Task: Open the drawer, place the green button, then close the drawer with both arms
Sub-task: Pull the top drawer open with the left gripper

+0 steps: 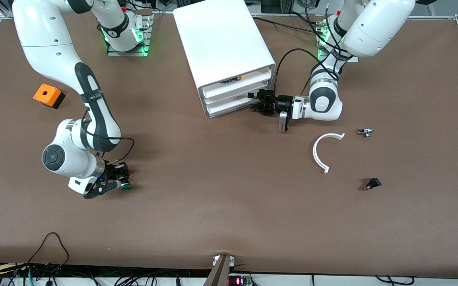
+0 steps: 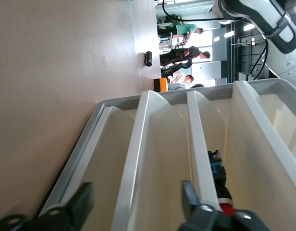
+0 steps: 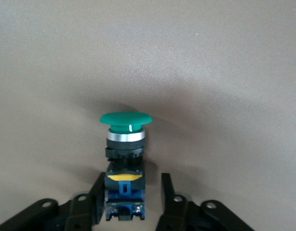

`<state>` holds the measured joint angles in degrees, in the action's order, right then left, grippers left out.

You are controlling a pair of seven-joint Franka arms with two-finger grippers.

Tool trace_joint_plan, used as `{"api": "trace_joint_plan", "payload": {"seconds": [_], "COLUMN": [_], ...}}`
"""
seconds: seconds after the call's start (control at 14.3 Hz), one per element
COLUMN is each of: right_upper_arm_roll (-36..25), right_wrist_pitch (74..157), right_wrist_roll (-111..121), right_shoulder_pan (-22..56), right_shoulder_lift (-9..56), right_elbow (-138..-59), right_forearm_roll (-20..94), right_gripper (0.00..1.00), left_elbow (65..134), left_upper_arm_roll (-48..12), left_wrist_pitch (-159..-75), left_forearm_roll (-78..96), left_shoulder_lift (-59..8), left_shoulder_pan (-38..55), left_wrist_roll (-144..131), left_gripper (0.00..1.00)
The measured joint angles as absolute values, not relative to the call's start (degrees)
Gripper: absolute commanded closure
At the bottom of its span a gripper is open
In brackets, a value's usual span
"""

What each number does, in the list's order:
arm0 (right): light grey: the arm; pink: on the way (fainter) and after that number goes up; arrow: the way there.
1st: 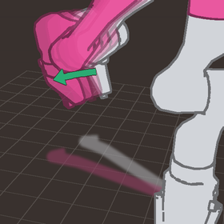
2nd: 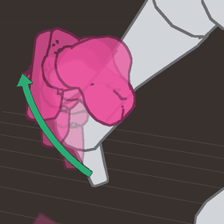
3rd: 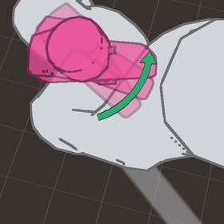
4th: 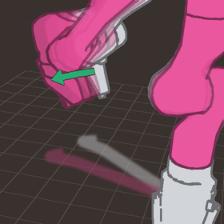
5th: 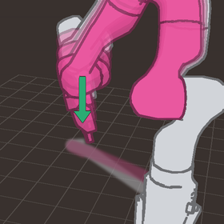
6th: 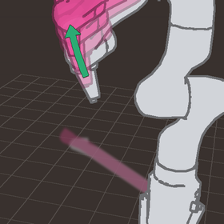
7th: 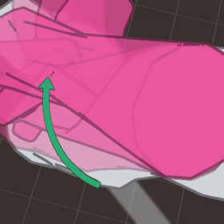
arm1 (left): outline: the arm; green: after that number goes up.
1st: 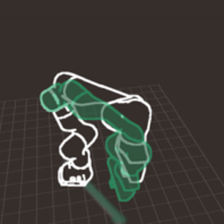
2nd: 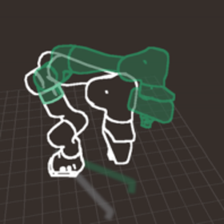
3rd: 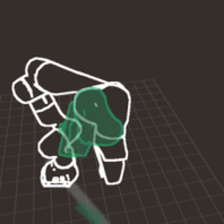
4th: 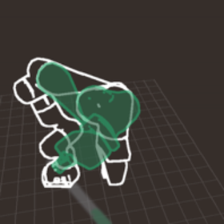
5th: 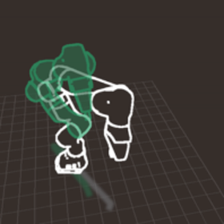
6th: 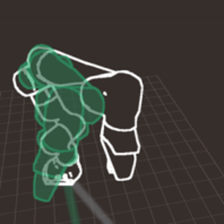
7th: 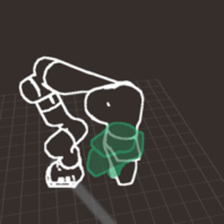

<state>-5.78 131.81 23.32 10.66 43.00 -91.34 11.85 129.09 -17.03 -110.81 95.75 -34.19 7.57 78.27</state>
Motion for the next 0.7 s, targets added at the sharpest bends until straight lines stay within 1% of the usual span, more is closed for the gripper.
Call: {"api": "trace_joint_plan", "payload": {"seconds": [0.07, 0.14, 0.35, 0.56, 0.63, 0.7], "right_upper_arm_roll": [-5.78, -5.76, -5.76, -5.78, -5.78, -5.78], "right_wrist_pitch": [131.81, 131.79, 131.79, 131.82, 131.82, 131.82], "right_wrist_roll": [23.39, 23.43, 23.61, 23.66, 23.66, 23.72], "right_shoulder_pan": [10.66, 10.68, 10.69, 10.68, 10.68, 10.71], "right_shoulder_lift": [43.00, 43.00, 43.01, 43.01, 43.01, 43.01], "right_elbow": [-91.34, -91.34, -91.34, -91.34, -91.34, -91.33], "right_forearm_roll": [11.85, 11.85, 11.85, 11.84, 11.84, 11.83], "right_gripper": [0.58, 0.60, 0.68, 0.71, 0.71, 0.71], "left_elbow": [129.09, 129.09, 129.10, 129.15, 129.15, 129.15], "left_upper_arm_roll": [-17.03, -17.03, -17.03, -17.08, -17.09, -17.09], "left_wrist_pitch": [-110.81, -110.81, -110.81, -110.85, -110.85, -110.85], "left_forearm_roll": [95.76, 95.76, 95.76, 95.76, 95.76, 95.76], "left_shoulder_lift": [-34.37, -34.39, -34.43, -34.94, -35.21, -35.41], "left_shoulder_pan": [7.63, 7.66, 7.87, 8.51, 8.75, 8.90], "left_wrist_roll": [78.37, 78.39, 78.44, 78.47, 78.51, 78.56], "left_gripper": [0.62, 0.68, 0.70, 0.70, 0.72, 0.76]}}
